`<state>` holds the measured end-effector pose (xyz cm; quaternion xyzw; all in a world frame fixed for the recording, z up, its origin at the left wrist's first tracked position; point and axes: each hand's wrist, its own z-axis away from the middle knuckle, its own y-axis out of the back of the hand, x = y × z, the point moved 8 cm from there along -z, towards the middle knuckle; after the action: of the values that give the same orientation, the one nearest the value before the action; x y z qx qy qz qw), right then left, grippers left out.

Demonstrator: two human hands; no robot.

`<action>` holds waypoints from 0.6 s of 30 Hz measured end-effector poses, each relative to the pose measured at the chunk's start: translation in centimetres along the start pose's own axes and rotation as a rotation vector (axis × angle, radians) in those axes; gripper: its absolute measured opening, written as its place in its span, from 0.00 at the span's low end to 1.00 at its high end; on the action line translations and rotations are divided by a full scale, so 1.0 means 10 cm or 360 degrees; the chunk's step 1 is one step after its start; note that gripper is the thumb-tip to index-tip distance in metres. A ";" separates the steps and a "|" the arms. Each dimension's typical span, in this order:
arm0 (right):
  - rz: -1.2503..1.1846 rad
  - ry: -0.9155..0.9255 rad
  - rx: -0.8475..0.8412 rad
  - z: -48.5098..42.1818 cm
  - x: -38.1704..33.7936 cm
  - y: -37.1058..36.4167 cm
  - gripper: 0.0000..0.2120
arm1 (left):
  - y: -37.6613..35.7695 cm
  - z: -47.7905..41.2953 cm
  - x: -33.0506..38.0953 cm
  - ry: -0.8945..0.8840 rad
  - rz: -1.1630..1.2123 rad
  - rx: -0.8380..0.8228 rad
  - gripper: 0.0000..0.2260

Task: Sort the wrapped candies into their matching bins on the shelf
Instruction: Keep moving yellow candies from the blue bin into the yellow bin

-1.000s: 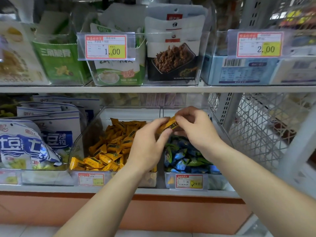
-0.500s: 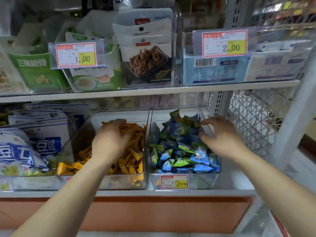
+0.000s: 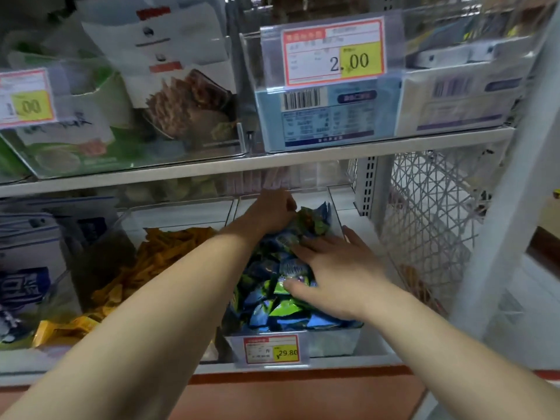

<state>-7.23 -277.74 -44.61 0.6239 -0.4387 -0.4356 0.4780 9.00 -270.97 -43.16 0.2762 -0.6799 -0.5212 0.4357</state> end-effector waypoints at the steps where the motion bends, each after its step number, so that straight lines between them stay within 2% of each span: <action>1: -0.0009 0.0002 0.0010 0.00 0.00 -0.01 0.38 | -0.04 -0.05 -0.02 0.0023 0.0008 0.0013 0.12; 5: -0.0031 0.0001 0.0047 0.00 0.01 -0.01 0.38 | -0.10 -0.08 -0.08 0.0135 0.0103 0.0109 0.17; 8: -0.0056 0.0008 0.0070 -0.01 0.01 -0.01 0.37 | -0.12 -0.06 -0.12 0.0220 0.0166 0.0063 0.19; 11: -0.0064 0.0012 0.0072 0.00 0.02 -0.01 0.36 | -0.10 -0.02 -0.14 0.0259 0.0257 -0.0010 0.15; 14: -0.0067 0.0004 0.0078 0.00 0.01 0.02 0.35 | 0.01 0.05 -0.16 0.0287 0.0443 0.0047 0.15; 18: -0.0048 -0.0016 0.0060 0.00 0.00 0.02 0.35 | 0.17 0.18 -0.17 0.0181 0.0383 0.0065 0.10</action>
<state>-7.22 -277.76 -44.37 0.6372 -0.4398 -0.4375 0.4573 8.34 -268.19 -42.25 0.2305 -0.6927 -0.4347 0.5273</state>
